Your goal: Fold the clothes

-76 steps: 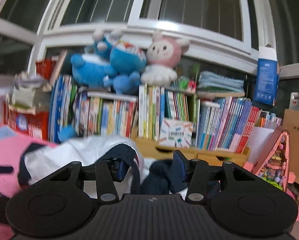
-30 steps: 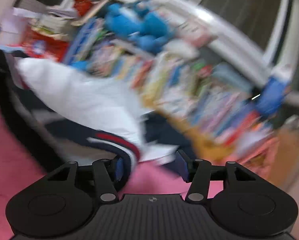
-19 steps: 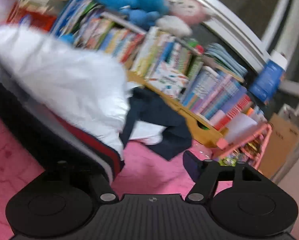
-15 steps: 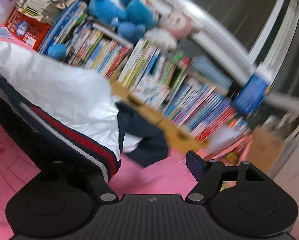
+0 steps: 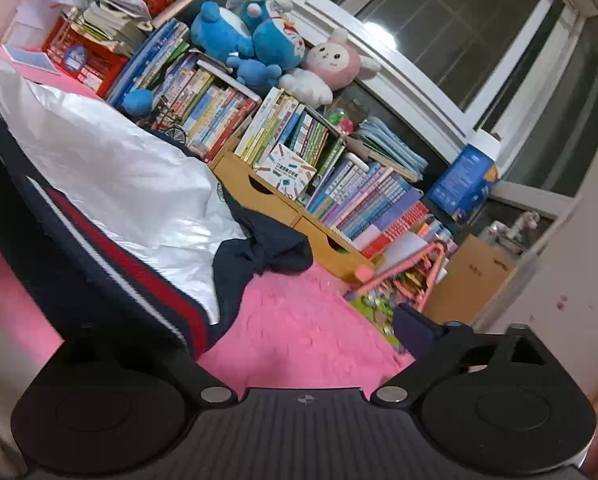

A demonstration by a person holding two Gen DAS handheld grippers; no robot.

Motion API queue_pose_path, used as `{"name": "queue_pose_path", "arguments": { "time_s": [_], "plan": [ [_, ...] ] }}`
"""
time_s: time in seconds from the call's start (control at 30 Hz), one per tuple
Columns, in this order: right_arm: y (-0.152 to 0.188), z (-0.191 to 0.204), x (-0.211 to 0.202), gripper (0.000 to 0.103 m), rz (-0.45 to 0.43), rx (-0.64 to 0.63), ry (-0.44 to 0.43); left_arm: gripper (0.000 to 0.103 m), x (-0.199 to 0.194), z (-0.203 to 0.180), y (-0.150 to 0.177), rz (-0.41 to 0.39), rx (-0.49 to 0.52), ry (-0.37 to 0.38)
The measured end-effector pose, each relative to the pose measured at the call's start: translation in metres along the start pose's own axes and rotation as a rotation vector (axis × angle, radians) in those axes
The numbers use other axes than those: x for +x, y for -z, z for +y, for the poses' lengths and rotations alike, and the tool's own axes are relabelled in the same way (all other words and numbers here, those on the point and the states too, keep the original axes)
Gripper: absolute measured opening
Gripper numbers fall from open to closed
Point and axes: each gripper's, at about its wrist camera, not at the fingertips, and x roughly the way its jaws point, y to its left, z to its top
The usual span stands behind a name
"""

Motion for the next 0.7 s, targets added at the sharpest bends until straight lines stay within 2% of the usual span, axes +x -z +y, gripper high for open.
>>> {"name": "queue_pose_path", "arguments": {
  "time_s": [0.1, 0.2, 0.33, 0.4, 0.47, 0.6, 0.7],
  "plan": [
    [0.014, 0.0, -0.021, 0.102, 0.062, 0.03, -0.03, 0.103, -0.001, -0.004, 0.009, 0.077, 0.022, 0.048],
    [0.029, 0.015, -0.016, 0.102, 0.135, 0.039, -0.067, 0.103, 0.01, -0.017, 0.021, 0.165, 0.03, 0.123],
    [0.033, 0.043, -0.019, 0.101, 0.134, -0.025, -0.133, 0.103, 0.026, -0.034, 0.035, 0.28, 0.036, 0.224],
    [0.028, 0.046, -0.032, 0.101, 0.096, -0.063, -0.228, 0.103, 0.039, -0.03, 0.022, 0.261, 0.015, 0.246],
    [0.023, 0.031, -0.048, 0.101, 0.073, -0.01, -0.384, 0.103, 0.053, -0.024, 0.008, 0.234, -0.008, 0.264],
    [-0.009, -0.022, -0.062, 0.103, -0.02, 0.213, -0.546, 0.103, 0.08, -0.013, -0.022, 0.18, -0.054, 0.301],
    [-0.048, -0.053, -0.028, 0.103, -0.114, 0.304, -0.501, 0.103, 0.101, -0.004, -0.044, 0.139, -0.088, 0.328]
  ]
}}
